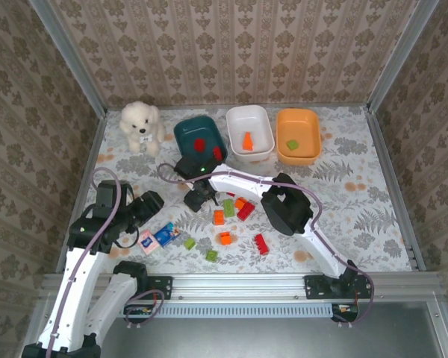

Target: Sort the legos into containers by color

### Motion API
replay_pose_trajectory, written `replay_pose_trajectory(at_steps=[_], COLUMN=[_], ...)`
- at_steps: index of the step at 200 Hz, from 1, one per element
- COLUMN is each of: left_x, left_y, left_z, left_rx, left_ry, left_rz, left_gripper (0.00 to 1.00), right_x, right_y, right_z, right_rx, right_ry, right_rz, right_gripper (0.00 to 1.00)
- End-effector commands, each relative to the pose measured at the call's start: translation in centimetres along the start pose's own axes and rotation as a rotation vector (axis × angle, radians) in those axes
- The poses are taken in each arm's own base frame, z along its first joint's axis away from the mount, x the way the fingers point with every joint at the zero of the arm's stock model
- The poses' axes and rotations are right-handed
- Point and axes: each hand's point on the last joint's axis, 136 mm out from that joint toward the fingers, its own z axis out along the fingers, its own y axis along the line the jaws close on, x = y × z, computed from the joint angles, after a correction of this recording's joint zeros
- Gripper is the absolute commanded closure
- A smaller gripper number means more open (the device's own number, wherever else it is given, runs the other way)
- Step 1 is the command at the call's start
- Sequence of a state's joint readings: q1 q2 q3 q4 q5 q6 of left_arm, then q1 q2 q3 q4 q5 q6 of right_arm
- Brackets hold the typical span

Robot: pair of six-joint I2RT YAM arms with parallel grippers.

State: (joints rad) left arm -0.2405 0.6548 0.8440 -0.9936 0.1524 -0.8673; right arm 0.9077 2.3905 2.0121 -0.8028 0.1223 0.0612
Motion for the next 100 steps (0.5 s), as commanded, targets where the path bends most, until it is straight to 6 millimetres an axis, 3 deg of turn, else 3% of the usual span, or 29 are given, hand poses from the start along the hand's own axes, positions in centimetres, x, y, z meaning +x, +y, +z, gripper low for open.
replay_pose_trajectory(at_steps=[1,74,100], left_x=[0.1,0.4,0.4], left_y=[0.1,-0.2,-1.2], left_z=[-0.6,-0.8,-0.3], left_rx=[-0.007,0.002,0.054], left_ry=[0.008,0.024,0.037], left_rz=[0.014,0.046,0.066], left_gripper=[0.24,0.24,0.25], right_x=[-0.1,-1.7,-2.9], right_y=[0.1,0.6,0.4], right_z=[0.8,0.7,-2.3], right_rx=[0.004,-0.024,-0.029], right_ry=[0.024,-0.016,-0.076], right_rz=[-0.023,-0.004,0.018], right_gripper=[0.26,0.59,0.67])
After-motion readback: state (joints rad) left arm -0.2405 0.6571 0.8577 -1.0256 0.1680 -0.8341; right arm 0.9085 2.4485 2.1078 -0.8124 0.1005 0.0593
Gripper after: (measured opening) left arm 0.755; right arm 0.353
